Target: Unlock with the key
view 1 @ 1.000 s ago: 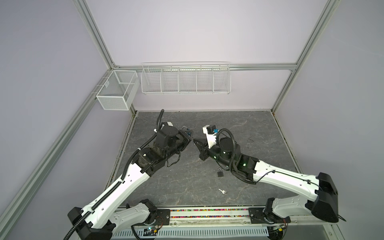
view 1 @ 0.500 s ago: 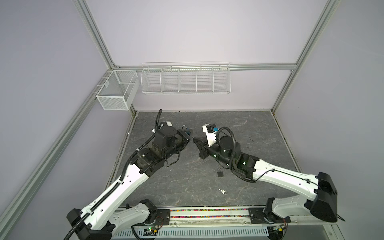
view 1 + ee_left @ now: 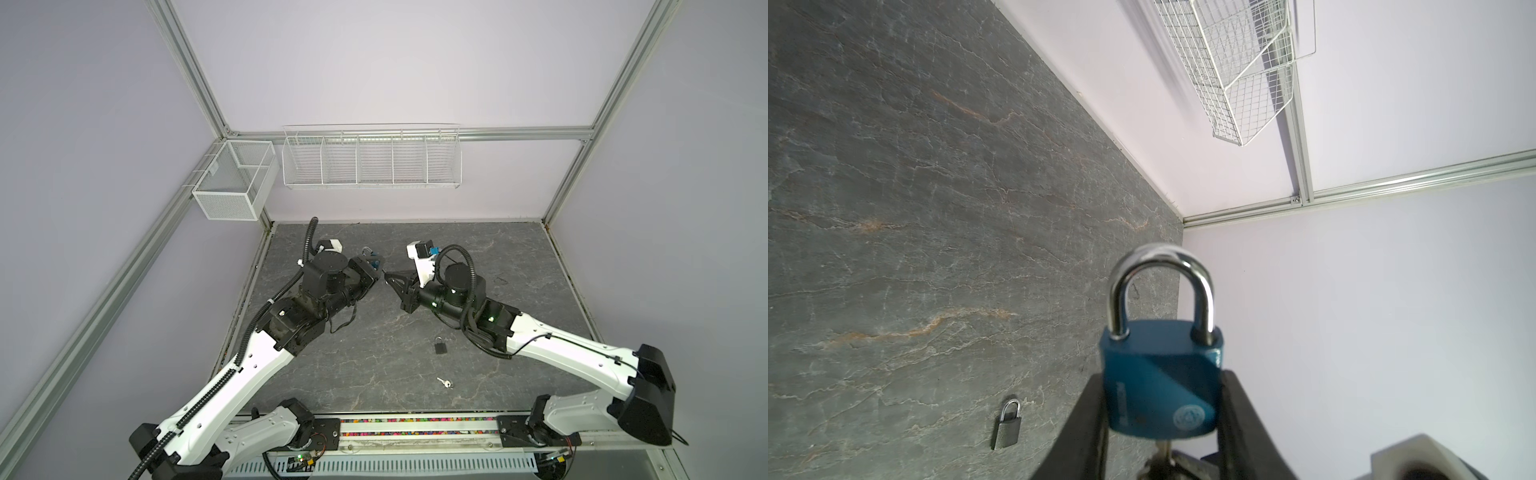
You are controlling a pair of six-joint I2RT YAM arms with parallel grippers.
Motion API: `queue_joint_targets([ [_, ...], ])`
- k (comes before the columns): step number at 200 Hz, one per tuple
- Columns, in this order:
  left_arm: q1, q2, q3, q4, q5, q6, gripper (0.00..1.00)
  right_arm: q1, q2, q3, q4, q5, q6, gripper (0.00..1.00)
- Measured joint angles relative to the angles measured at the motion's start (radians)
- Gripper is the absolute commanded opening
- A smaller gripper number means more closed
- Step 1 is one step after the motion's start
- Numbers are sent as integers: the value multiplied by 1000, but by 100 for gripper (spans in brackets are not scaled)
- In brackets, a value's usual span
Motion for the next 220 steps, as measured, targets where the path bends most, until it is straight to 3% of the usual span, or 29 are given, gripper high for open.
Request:
queue_joint_targets([
  [56,1,-34,-20,52,47,22,0,2,-35,-10,16,-8,-2,6],
  [151,3,-60,-21,16,43,11,0,80,-26,-10,13,149,-209,6],
  [220,-8,-108,-59,47,54,-50,0,100,-60,-10,-12,151,-210,6],
])
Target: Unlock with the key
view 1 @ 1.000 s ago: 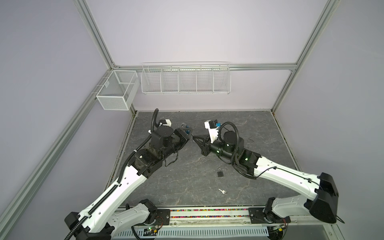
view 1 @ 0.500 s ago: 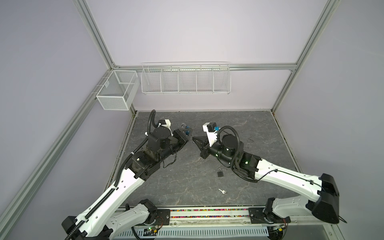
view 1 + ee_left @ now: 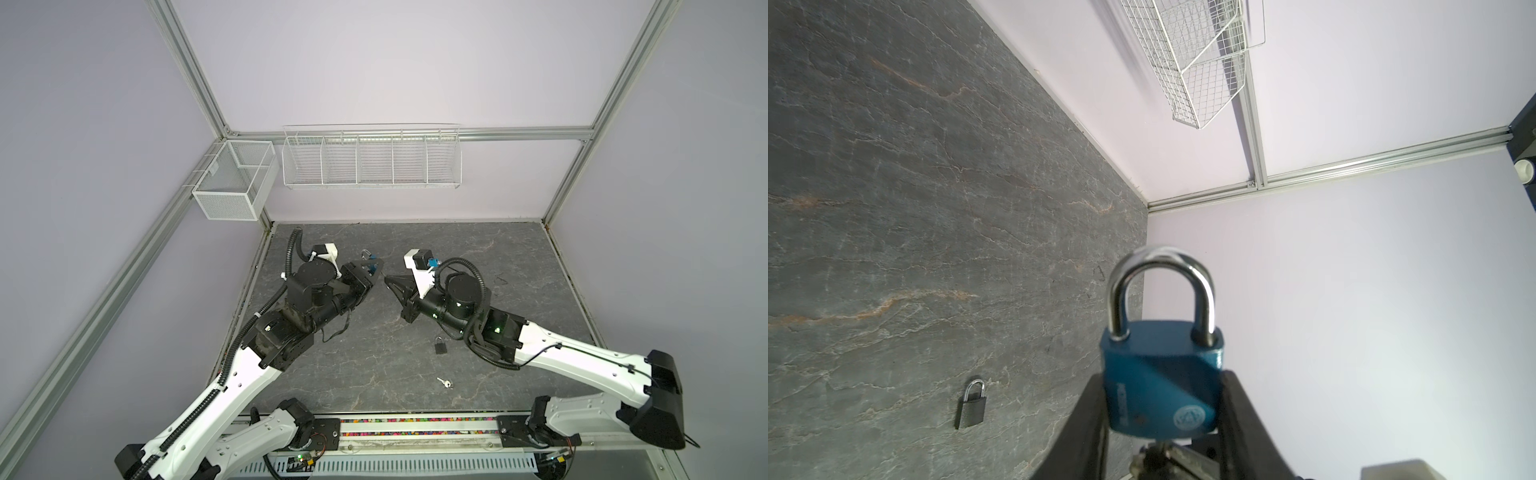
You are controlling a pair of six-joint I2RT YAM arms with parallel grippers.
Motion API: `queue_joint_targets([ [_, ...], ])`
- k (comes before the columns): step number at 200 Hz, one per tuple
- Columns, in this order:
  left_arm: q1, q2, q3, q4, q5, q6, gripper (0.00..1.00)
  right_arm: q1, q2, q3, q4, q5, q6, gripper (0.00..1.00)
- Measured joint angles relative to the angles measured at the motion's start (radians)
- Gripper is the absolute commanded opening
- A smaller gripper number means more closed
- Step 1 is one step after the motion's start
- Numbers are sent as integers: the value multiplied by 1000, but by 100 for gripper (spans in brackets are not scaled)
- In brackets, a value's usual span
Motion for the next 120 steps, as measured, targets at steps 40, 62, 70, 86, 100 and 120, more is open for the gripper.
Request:
queue_joint_targets([
  [40,-3,-5,-41,39,0,-21,0,4,-5,0,-40,20,28,6],
  [62,-3,-8,-70,66,0,-30,0,4,-5,0,-60,27,47,6],
  [70,-3,-8,-75,70,0,-32,0,4,-5,0,-65,27,53,6],
  [86,-3,-8,-78,76,1,-32,0,4,-5,5,-75,27,60,6],
  [100,-3,-7,-78,85,2,-32,0,2,-5,11,-80,26,66,6],
  [120,-3,-7,-78,95,8,-28,0,-2,-3,21,-85,18,75,6],
])
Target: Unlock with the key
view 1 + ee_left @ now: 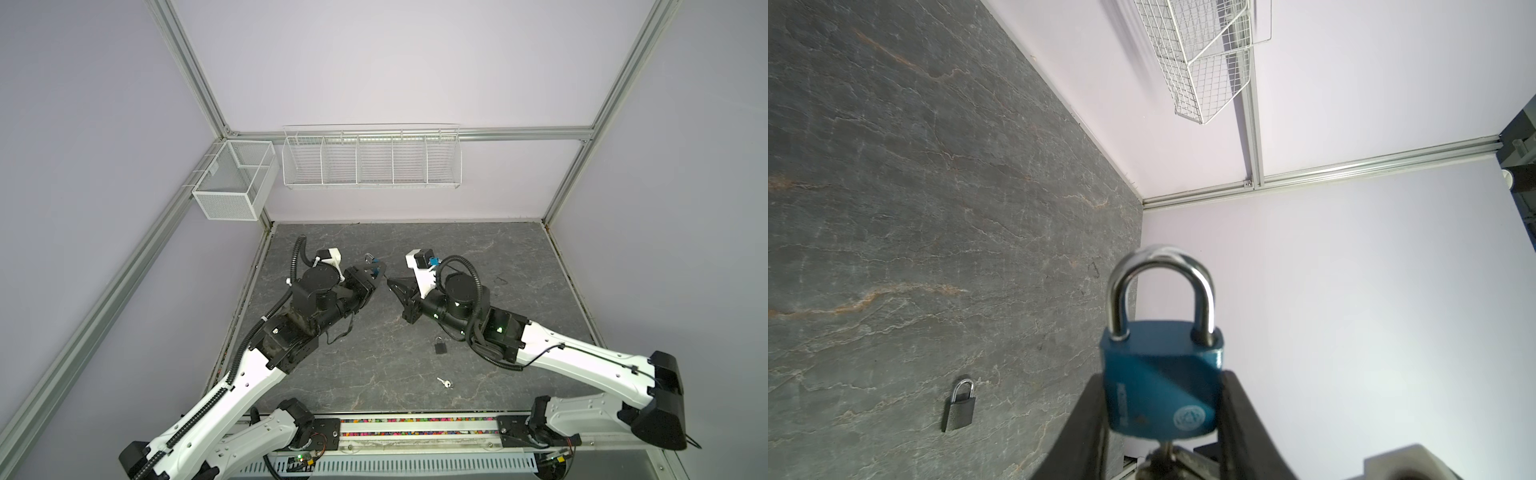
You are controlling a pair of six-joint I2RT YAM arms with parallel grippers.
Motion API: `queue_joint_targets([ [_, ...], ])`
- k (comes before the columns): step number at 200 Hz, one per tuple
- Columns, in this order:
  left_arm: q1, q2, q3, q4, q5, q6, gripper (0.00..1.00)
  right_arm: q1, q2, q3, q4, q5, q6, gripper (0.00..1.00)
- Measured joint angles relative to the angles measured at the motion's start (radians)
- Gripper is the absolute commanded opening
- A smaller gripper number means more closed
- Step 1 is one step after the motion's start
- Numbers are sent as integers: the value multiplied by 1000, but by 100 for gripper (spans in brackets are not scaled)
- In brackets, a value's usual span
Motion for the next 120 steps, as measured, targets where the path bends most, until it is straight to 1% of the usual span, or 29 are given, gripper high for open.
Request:
queue_joint_targets([
  [40,7,8,5,18,0,18,0,-11,30,54,-36,-21,26,6],
  [120,11,29,8,39,20,54,0,-26,34,64,-45,-9,40,6],
])
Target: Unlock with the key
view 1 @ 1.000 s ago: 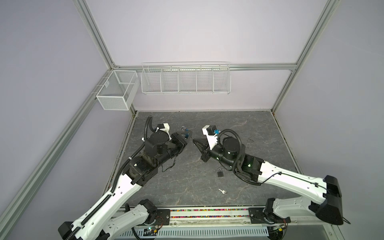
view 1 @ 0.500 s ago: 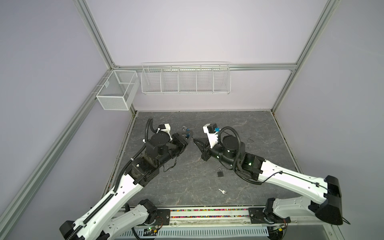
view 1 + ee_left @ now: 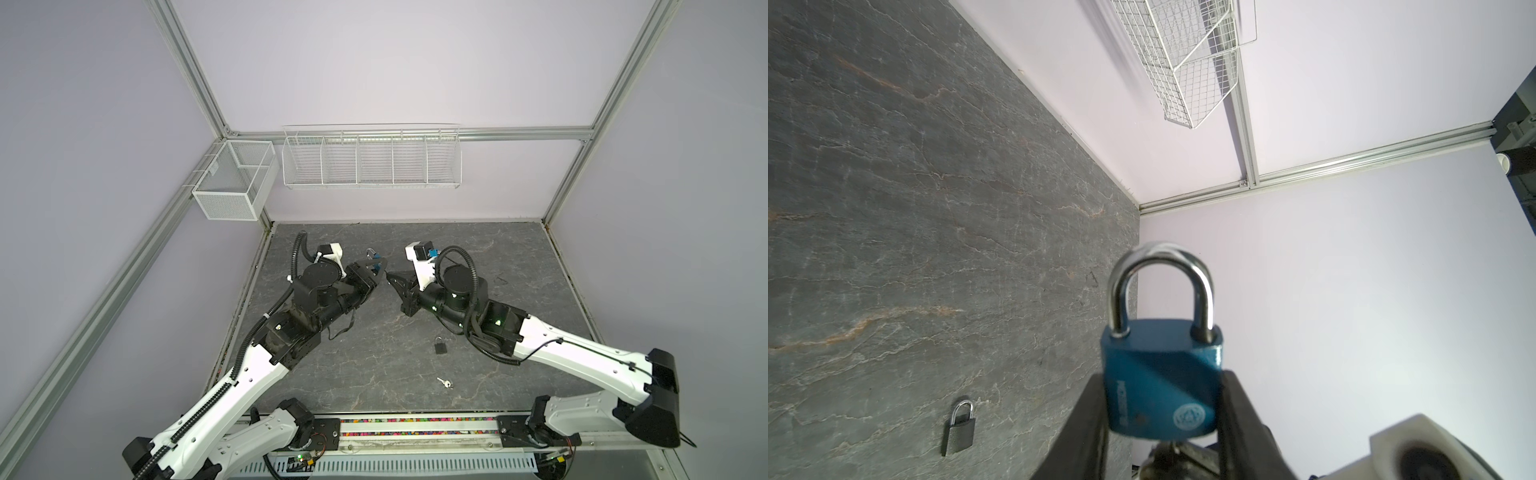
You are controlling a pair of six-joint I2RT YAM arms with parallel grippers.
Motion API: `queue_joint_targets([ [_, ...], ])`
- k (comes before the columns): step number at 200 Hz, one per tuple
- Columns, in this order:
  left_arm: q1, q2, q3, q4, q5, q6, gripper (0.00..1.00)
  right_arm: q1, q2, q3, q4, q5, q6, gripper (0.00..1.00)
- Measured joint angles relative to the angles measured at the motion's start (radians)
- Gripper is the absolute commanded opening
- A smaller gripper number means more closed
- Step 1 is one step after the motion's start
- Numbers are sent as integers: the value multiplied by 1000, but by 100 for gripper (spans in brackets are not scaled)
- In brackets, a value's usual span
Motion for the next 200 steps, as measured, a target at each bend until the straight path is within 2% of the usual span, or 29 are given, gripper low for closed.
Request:
queue_joint_targets([
  [91,-13,34,44,-31,-8,49,0,-42,26,31,4,-54,34,8],
  [112,-16,32,50,-48,-16,53,0,-43,26,34,-8,-53,33,19],
  [123,-18,31,50,-54,-18,53,0,-45,26,40,-23,-48,35,32],
  [129,-18,31,50,-56,-19,54,0,-47,25,42,-31,-43,38,35],
  [148,-20,31,50,-60,-21,55,0,-51,23,43,-45,-32,39,35],
  [164,-21,31,50,-63,-21,56,0,-50,19,43,-52,-30,46,29],
  [179,-21,31,50,-65,-21,56,0,-51,17,43,-57,-29,54,28],
  [190,-21,31,50,-67,-21,56,0,-51,17,43,-59,-31,60,22],
  [200,-21,30,50,-68,-22,56,0,-50,17,43,-60,-36,68,21],
])
